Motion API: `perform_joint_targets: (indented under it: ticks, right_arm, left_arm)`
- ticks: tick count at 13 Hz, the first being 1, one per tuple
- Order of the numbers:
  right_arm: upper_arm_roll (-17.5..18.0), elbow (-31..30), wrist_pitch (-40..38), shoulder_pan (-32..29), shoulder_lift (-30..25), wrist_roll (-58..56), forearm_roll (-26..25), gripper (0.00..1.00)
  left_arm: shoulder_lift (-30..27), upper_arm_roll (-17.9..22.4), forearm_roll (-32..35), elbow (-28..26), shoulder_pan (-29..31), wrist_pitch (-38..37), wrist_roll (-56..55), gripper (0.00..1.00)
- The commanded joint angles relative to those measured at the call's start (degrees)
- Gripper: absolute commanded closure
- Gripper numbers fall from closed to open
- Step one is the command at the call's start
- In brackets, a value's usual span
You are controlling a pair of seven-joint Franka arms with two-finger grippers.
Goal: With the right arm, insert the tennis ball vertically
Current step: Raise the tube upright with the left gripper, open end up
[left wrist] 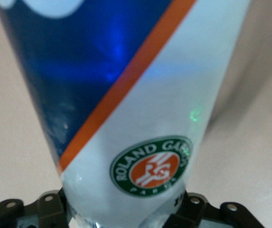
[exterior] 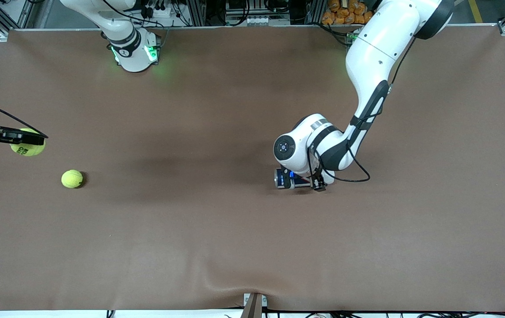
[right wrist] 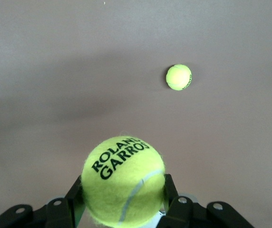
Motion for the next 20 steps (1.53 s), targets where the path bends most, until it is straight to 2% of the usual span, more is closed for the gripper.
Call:
perform_joint_targets:
  ticks: [1, 5, 20]
  right_arm:
    - [0.5, -0.5, 0.3, -0.8, -0.6, -0.2, 0.9, 1.0]
    - [0.6, -0.5, 0.3, -0.6, -0.6, -0.2, 0.9, 1.0]
    - [0.7, -0.5, 0.8, -0.4, -0.4, -0.1, 1.2, 1.0]
  left_arm:
    - [-0.3, -1.3, -1.5, 1.9, -0.5, 0.5, -1.1, 0.23]
    - [-0.8, -4.6, -2.5, 3.5, -0.3, 4.1, -5.2, 0.23]
    - [0.7, -5.7, -3.1, 2.7, -3.3, 43.1, -25.3, 0.23]
